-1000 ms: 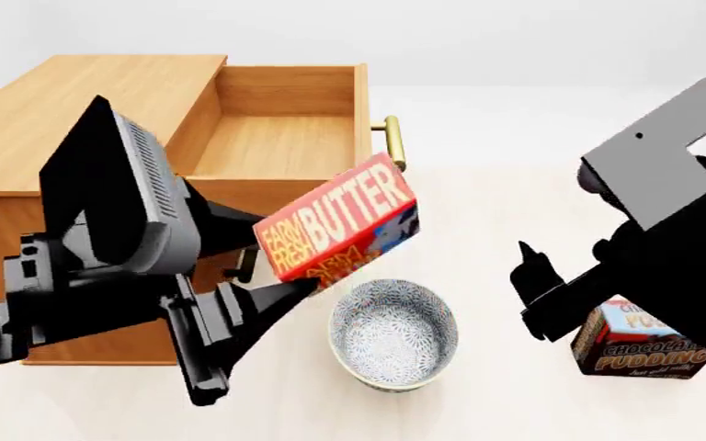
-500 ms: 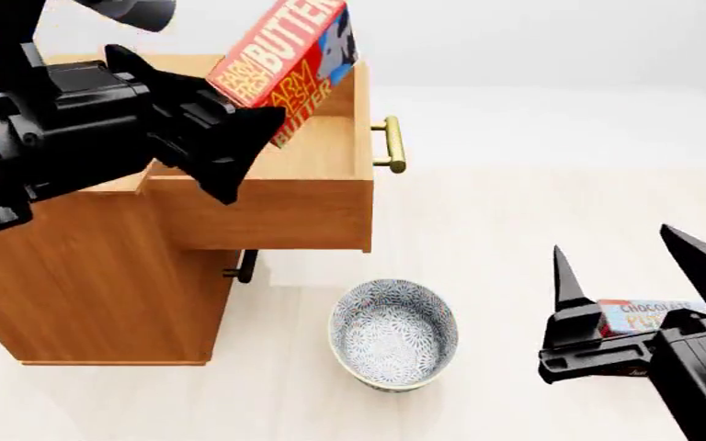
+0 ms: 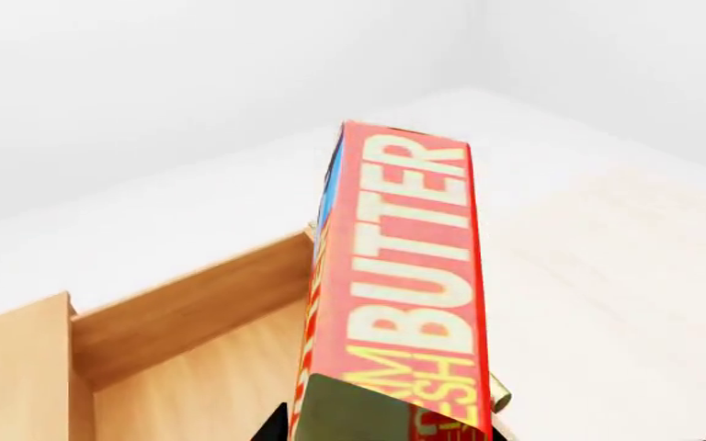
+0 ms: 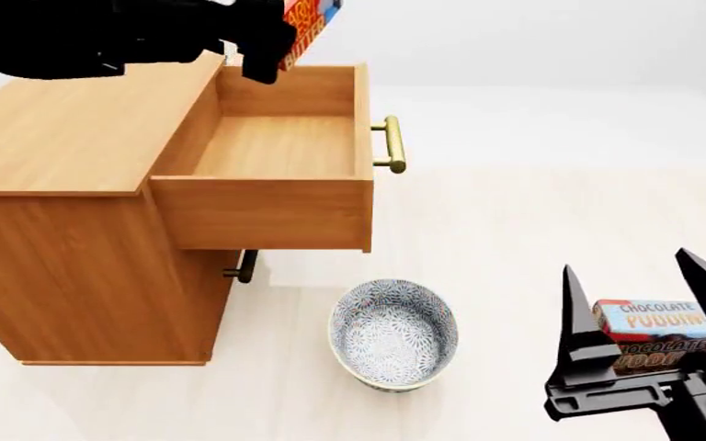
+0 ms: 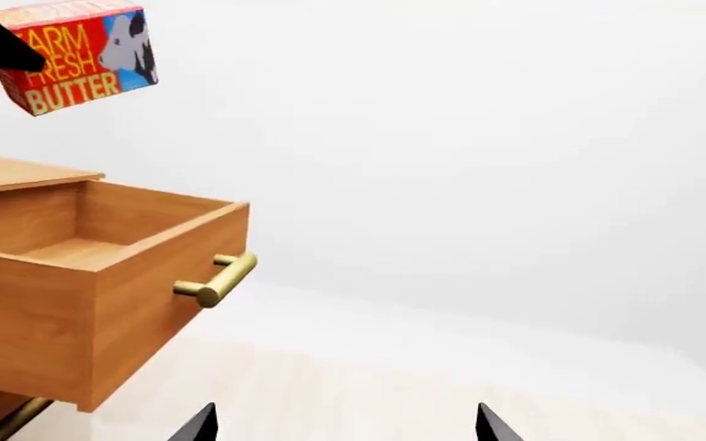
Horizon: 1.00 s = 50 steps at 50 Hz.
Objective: Put the butter at the back in the top drawer of the cabinet and close it.
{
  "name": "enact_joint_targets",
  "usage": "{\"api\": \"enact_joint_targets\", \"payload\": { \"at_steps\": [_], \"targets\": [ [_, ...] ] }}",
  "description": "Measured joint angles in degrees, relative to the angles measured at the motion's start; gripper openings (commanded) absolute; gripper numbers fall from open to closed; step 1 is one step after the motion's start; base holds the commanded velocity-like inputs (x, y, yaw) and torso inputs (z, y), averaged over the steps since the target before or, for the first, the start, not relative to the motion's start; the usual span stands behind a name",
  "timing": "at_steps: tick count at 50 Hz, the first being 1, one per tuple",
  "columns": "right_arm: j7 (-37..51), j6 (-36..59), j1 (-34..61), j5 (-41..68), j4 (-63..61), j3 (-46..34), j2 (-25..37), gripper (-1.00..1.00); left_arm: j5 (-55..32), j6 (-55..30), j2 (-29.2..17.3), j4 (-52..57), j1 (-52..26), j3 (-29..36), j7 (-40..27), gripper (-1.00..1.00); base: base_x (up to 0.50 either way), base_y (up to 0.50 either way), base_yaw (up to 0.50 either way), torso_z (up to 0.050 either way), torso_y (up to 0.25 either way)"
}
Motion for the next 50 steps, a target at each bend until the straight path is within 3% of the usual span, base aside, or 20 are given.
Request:
{"api": "enact_joint_targets", "payload": {
  "at_steps": [22,38,50],
  "targets": [
    [1.5,-1.5,-1.8,-5.3,-2.0,-1.1,2.3,1.0,10.4,4.1,20.5,-37.7,4.4,7.7,18.7,-1.0,0.0,0.0,0.0,0.0,0.001],
    [1.6,-2.1,-2.3,-5.9,-1.7,-1.2,2.6,1.0,15.7,5.4,25.2,-46.1,9.1,6.1,22.7,-1.0,0.0,0.0,0.0,0.001,0.001],
    [1.7,-3.1,-2.9,-6.4,-1.0,-1.6,2.6,1.0,25.4,3.3,26.4,-47.7,11.8,-2.8,23.0,-1.0,0.0,0.0,0.0,0.001,0.001]
  ]
}}
